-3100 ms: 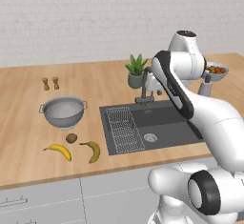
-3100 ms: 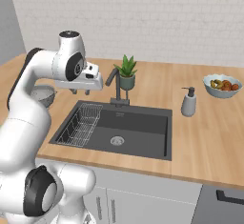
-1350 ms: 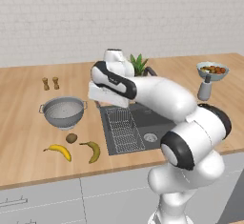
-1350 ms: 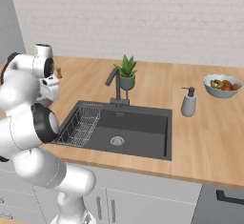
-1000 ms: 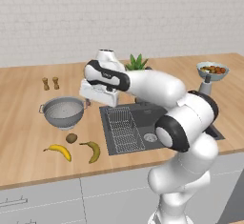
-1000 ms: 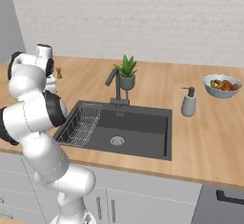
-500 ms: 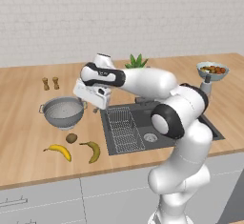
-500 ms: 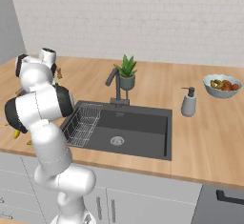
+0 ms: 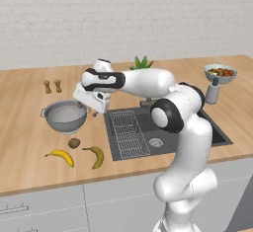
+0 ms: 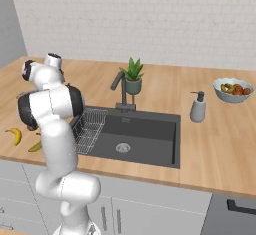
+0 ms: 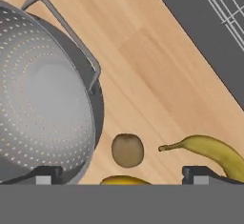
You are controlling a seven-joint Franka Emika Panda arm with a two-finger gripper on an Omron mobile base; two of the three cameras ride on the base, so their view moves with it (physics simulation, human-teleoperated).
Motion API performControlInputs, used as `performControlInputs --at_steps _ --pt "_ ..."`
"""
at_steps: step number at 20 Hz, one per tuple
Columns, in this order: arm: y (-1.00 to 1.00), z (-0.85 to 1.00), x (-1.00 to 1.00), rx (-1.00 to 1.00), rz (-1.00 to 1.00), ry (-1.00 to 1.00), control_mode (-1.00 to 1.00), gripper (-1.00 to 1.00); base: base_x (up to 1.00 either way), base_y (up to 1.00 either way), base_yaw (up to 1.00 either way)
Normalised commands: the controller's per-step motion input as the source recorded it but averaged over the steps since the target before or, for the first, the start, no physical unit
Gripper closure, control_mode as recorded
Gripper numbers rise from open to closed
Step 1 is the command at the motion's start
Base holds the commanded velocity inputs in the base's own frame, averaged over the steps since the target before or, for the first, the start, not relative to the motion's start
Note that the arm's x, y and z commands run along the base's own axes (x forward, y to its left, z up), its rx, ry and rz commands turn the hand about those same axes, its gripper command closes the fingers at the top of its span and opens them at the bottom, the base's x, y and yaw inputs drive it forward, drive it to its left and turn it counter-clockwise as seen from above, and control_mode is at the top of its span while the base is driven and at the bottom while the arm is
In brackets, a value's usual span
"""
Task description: Put the colander in the sink, put the kiwi, banana, banana in the colander, and turn on the sink faucet and pour water over the colander.
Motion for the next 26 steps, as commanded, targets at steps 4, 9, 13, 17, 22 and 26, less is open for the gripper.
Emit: performControlInputs --at_steps 4,9,13,17,22,26 --pt "0.20 -0.29 0.41 0.00 0.00 0.01 -1.00 -1.00 0.00 0.00 0.00" --pt "0.21 -0.30 0.53 0.00 0.00 0.03 -1.00 -1.00 0.00 0.00 0.00" --pt "0.22 -0.28 0.52 -0.03 0.00 0.00 -1.00 -1.00 0.00 0.00 0.00" --pt "0.21 -0.28 0.42 -0.06 0.00 0.00 -1.00 -1.00 0.00 0.00 0.00" --pt "0.20 -0.36 0.09 -0.11 0.00 0.00 -1.00 -1.00 0.00 0.00 0.00" --pt "0.10 -0.41 0.00 -0.07 0.00 0.00 -1.00 -1.00 0.00 0.00 0.00"
